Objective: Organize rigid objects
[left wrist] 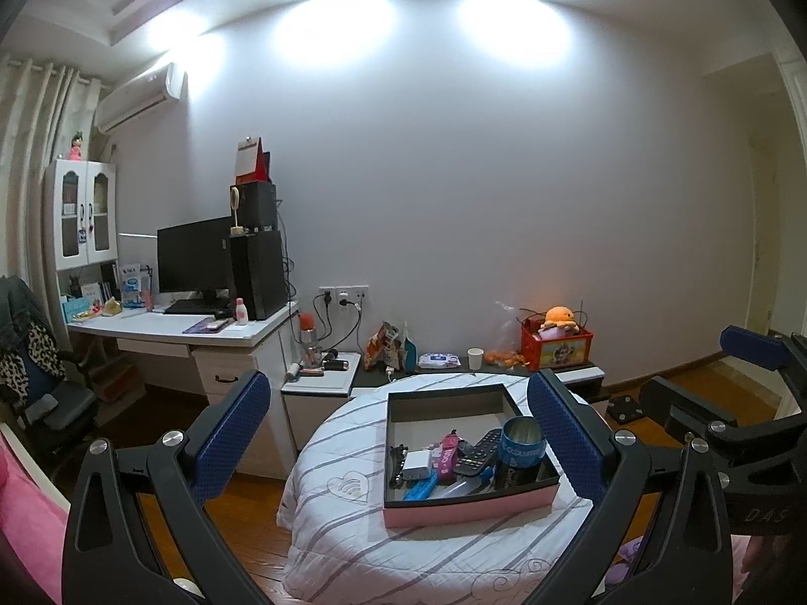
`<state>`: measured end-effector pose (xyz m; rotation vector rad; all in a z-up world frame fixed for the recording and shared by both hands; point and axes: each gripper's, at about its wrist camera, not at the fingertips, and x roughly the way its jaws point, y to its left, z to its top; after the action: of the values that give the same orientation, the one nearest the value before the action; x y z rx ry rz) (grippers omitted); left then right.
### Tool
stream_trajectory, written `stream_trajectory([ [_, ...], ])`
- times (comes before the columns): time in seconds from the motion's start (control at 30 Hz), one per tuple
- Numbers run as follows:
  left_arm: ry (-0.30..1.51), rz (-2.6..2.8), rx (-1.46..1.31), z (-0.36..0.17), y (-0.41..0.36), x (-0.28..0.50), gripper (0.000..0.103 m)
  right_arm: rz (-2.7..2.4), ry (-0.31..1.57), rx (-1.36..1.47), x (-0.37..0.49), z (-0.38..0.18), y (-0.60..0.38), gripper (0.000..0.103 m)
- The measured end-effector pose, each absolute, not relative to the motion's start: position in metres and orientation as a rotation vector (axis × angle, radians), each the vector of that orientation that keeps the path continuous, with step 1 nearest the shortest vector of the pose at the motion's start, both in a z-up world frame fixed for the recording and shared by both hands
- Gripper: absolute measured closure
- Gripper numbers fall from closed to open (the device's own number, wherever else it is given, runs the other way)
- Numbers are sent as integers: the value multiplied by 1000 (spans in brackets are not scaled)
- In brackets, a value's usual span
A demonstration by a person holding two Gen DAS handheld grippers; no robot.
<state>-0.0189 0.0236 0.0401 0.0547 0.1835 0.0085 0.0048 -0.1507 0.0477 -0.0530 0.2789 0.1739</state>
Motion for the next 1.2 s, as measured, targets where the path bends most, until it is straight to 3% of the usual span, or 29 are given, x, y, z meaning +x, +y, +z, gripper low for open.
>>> stream_trajectory([
  [1.2,196,18,66,39,21,-17,0,163,296,-66,7,42,-148,0],
])
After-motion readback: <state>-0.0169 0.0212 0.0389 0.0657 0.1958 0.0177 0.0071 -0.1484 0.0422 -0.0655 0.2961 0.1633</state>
